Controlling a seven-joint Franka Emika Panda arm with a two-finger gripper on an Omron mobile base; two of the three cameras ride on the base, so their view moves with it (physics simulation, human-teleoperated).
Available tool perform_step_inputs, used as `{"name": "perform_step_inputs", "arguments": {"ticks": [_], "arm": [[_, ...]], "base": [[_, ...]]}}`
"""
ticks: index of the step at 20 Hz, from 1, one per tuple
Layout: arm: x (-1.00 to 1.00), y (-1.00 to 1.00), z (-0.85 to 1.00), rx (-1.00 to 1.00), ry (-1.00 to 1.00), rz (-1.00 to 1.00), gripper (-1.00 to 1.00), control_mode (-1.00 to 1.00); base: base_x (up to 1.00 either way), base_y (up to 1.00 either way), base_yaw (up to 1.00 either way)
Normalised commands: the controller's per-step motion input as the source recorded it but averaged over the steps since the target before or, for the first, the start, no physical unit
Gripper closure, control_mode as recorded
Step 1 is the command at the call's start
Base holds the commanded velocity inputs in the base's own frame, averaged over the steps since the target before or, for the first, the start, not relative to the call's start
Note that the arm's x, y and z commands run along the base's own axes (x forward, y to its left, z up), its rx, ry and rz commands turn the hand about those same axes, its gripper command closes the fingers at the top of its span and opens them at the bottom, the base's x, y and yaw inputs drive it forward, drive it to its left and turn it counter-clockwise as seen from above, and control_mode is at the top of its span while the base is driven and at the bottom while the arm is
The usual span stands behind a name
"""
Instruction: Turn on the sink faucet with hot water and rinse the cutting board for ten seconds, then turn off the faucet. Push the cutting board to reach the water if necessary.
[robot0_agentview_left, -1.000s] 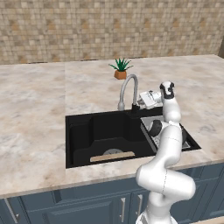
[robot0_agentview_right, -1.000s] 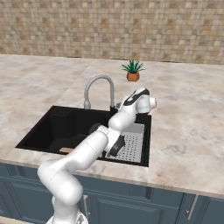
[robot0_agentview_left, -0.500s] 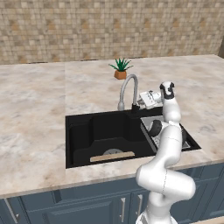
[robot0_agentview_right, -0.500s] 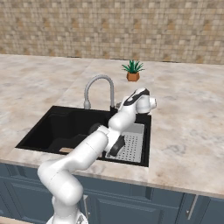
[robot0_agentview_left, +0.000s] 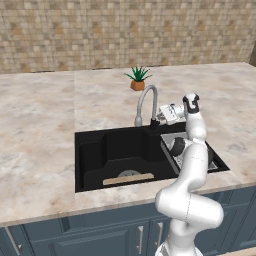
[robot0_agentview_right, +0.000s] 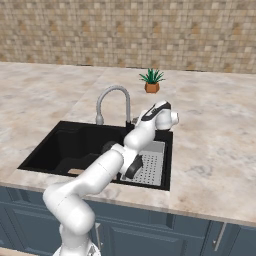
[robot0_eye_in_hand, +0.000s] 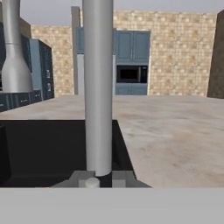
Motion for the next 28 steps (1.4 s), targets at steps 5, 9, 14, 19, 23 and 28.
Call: {"name": "perform_step_inputs", "arguments": {"ticks": [5,9,14,19,23,28], "arm": [[-0.12,0.52,-0.02,0.0,0.0,0.0,1.0,-1.0],[-0.33,0.23,-0.11,0.0,0.0,0.04,1.0,-1.0],[-0.32,0.26,-0.12,0.0,0.0,0.04,1.0,-1.0],[-0.36,0.27,-0.11,0.0,0.0,0.02,1.0,-1.0],[-0.39,0.17,-0.11,0.0,0.0,0.01,1.0,-1.0],[-0.41,0.08,-0.1,0.0,0.0,0.0,1.0,-1.0]], "base": [[0.0,0.0,0.0],[0.0,0.0,0.0],[0.0,0.0,0.0],[0.0,0.0,0.0],[0.0,0.0,0.0],[0.0,0.0,0.0]]}}
